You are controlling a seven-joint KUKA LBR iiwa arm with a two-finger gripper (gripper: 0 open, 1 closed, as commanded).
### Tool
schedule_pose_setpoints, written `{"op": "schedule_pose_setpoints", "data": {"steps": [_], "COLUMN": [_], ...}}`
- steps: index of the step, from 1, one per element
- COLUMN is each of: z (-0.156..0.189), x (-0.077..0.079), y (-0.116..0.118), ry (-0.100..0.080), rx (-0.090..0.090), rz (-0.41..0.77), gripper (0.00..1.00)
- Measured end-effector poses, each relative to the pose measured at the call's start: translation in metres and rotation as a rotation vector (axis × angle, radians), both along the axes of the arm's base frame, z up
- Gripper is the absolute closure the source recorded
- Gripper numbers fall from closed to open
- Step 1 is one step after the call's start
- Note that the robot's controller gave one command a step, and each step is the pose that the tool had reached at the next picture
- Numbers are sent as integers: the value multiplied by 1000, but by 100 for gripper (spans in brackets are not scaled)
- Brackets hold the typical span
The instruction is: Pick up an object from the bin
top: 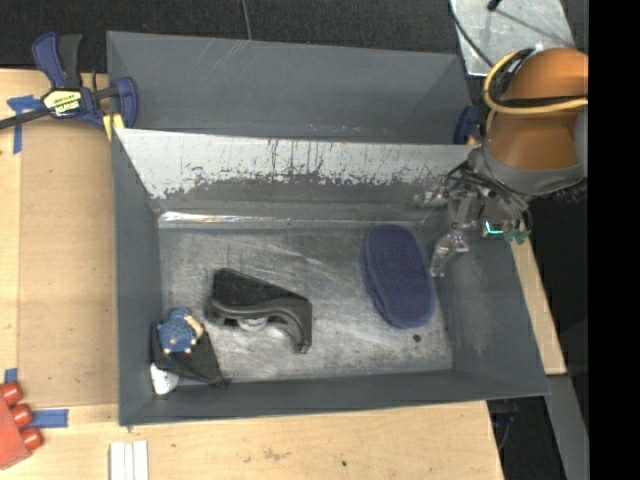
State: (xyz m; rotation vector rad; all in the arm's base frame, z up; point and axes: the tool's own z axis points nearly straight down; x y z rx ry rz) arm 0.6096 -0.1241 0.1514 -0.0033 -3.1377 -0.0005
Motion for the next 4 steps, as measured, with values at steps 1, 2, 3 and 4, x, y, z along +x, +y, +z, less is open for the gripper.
{"op": "schedule_pose_setpoints", "data": {"steps": [1, 2, 3, 4], "z": [30, -8, -49, -68], "x": [-51, 3, 15, 11], "y": [-26, 31, 19, -1], "ry": [-6, -10, -4, -9], "rx": [-2, 2, 0, 3], "rz": [159, 231, 240, 340], "gripper": [0, 0, 0, 0]}}
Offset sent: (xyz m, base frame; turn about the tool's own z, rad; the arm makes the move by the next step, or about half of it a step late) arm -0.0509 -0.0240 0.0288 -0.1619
